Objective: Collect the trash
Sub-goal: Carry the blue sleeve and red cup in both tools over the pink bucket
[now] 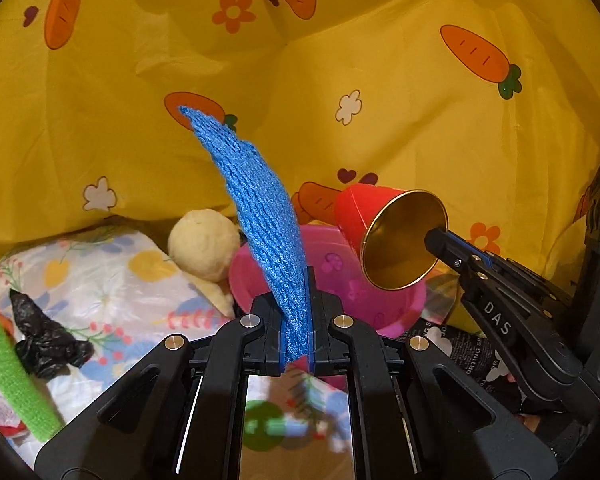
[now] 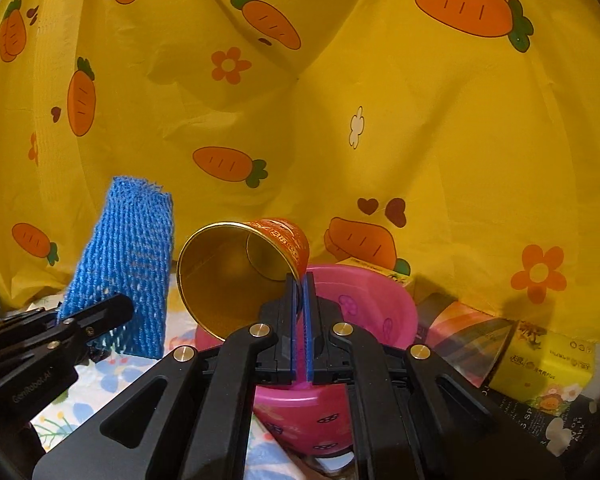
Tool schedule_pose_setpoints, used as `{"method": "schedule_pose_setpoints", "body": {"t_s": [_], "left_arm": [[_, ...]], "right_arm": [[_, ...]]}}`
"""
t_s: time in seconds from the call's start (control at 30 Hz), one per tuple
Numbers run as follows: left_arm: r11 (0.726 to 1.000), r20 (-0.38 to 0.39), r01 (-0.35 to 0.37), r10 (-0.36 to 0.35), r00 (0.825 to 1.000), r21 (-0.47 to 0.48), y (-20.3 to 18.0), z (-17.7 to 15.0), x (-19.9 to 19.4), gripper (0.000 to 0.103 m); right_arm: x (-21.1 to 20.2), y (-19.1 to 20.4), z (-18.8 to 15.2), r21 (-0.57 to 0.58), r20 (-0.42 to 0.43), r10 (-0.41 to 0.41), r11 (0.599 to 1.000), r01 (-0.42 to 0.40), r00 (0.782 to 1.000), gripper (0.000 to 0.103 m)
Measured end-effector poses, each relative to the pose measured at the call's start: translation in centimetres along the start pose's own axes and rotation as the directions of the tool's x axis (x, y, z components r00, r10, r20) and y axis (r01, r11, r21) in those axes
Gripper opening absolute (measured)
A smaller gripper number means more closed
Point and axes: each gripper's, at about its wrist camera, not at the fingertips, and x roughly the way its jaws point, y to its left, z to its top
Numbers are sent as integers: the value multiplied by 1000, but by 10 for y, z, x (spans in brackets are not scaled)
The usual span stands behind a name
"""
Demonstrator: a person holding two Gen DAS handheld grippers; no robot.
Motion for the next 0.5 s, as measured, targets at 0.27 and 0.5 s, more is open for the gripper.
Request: {"method": "schedule_pose_setpoints", "body": {"t_s": [0.27, 0.5], "left_arm": [[997, -62, 80, -81, 995, -11, 0, 1, 52, 6], [996, -108, 93, -94, 990, -10, -1, -4, 79, 6]], "right_arm": [[20, -15, -1, 22, -18, -29, 999, 30, 999, 4], [36, -19, -6, 22, -47, -42, 999, 43, 998, 4]]}}
